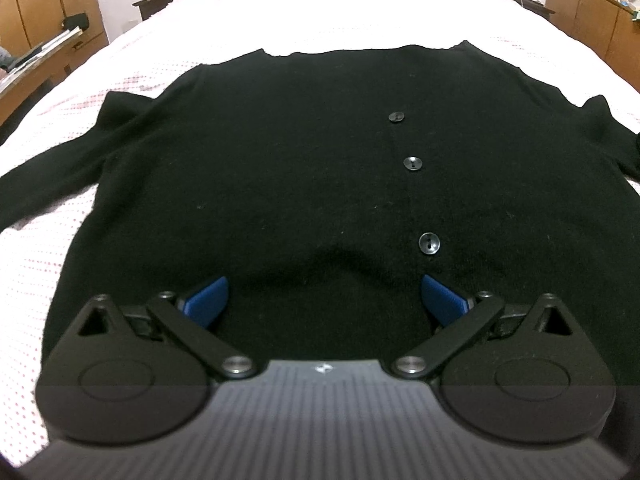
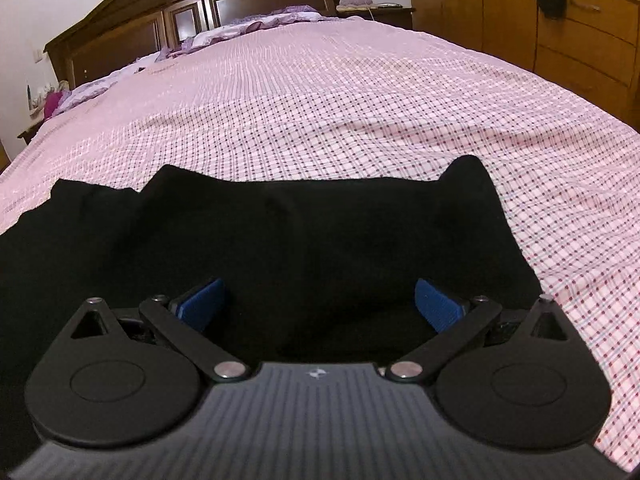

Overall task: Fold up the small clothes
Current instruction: 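Grasp the black cardigan sleeve cuff with the right tool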

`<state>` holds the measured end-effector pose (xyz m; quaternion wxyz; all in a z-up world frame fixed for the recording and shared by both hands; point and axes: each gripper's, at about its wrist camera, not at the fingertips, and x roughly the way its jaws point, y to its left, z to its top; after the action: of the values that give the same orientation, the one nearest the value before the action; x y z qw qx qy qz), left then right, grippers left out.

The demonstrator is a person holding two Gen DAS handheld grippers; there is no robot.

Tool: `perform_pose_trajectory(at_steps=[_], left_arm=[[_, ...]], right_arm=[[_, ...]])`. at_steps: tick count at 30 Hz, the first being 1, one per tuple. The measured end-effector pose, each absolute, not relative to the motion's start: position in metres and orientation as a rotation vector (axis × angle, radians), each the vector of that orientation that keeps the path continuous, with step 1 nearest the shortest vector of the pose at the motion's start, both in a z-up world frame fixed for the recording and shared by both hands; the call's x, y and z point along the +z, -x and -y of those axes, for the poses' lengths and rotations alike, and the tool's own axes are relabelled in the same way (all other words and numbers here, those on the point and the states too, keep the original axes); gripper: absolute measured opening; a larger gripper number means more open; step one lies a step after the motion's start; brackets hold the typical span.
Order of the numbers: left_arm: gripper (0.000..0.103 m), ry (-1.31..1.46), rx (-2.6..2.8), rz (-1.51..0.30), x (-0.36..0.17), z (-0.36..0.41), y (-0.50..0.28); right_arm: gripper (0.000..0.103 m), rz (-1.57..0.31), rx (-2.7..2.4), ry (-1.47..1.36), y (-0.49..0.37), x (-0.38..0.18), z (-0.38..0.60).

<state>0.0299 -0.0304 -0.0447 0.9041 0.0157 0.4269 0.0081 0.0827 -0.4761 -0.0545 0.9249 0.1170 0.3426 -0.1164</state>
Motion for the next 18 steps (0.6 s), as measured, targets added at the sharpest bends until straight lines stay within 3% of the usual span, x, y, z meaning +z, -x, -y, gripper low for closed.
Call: perform_pose_trajectory(at_steps=[3,5,7,11,13,15,18], left_arm=[[0.103,-0.039,0.013,-0.872,-0.045,0.030,-0.028],[0.103,-0.042,0.007,-0.865,-0.045,0.030,-0.028],[0.103,-0.043,0.000,-0.856,-0.044,0.029,-0.026],[0.103,-0.048,-0.011,-0.833,-0.043,0.029,-0.024],[0.103,-0.044,-0.014,-0.828,-0.040,0.028,-0.022],[0.103,-0.045,-0.025,-0.824,-0.036,0.026,-0.019],[0.103,-0.042,-0.041,-0.824,-0.028,0.022,-0.016]], right_arm=[[0.101,-0.704,-0.254,-0.207,-0.082,-0.052,0.470],[0.092,-0.696,-0.280,-0.185,-0.080,-0.048,0.466],[0.069,-0.686,-0.329,-0.157,-0.077,-0.043,0.465],[0.043,-0.676,-0.351,-0.112,-0.075,-0.036,0.463],[0.024,-0.675,-0.361,-0.084,-0.074,-0.030,0.461],[0.016,-0.655,-0.370,-0.102,-0.070,-0.020,0.461],[0.014,-0.615,-0.363,-0.189,-0.060,-0.002,0.465]])
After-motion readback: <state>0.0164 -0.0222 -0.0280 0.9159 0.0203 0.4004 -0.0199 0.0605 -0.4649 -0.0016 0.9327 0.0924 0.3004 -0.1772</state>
